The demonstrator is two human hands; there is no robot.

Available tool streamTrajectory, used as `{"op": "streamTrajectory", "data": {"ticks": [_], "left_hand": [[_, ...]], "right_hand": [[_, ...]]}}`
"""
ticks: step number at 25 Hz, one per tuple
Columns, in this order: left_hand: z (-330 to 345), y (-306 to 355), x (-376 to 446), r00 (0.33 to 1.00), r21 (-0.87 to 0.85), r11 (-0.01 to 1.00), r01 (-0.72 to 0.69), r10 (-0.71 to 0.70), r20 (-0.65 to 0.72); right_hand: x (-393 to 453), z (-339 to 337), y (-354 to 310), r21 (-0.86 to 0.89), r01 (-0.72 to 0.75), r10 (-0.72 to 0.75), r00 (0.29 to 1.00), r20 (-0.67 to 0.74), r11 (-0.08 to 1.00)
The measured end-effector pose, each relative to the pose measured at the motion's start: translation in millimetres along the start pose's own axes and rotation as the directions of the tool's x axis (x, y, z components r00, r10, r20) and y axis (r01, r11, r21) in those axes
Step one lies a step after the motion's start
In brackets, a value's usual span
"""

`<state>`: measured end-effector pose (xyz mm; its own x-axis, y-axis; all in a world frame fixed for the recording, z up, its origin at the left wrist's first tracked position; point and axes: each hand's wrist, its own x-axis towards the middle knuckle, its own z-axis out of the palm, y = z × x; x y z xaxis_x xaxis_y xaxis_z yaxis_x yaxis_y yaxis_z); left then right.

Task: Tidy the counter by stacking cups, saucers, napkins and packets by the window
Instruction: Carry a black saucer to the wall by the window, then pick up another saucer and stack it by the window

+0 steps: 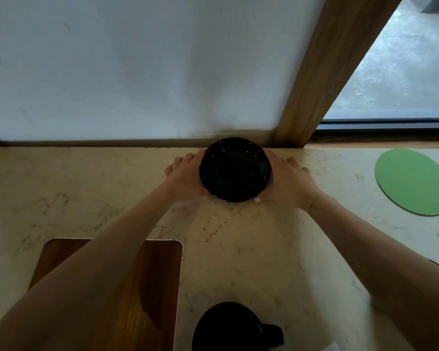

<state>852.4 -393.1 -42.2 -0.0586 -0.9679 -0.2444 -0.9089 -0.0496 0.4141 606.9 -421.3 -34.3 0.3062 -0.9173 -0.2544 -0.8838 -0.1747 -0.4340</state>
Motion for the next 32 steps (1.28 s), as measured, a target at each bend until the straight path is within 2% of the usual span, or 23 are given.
{"op": "streamTrajectory", "data": {"ticks": [10, 15, 18, 22, 32], "left_hand": [[-1, 4, -3, 0.998, 0.027, 0.999, 0.047, -0.048, 0.027], [-2, 7, -25, 0.989, -0.007, 0.991, 0.137, -0.136, 0.059], [-8, 14, -58, 0.990, -0.037, 0.989, 0.142, -0.141, 0.029], [-22, 32, -117, 0.994, -0.106, 0.989, 0.105, -0.108, -0.025], [-38, 89, -275, 0.976, -0.170, 0.985, -0.010, -0.027, -0.215]], "right_hand": [[-1, 2, -5, -0.051, -0.084, 0.086, 0.995, 0.056, 0.995], [-30, 4, -11, -0.029, -0.174, 0.174, 0.985, -0.002, 0.984], [-67, 1, -13, -0.057, -0.166, 0.162, 0.984, -0.068, 0.984], [-126, -4, -22, -0.112, -0.137, 0.129, 0.989, -0.075, 0.984], [-285, -15, -65, -0.105, -0.059, 0.040, 0.984, -0.172, 0.993]]}}
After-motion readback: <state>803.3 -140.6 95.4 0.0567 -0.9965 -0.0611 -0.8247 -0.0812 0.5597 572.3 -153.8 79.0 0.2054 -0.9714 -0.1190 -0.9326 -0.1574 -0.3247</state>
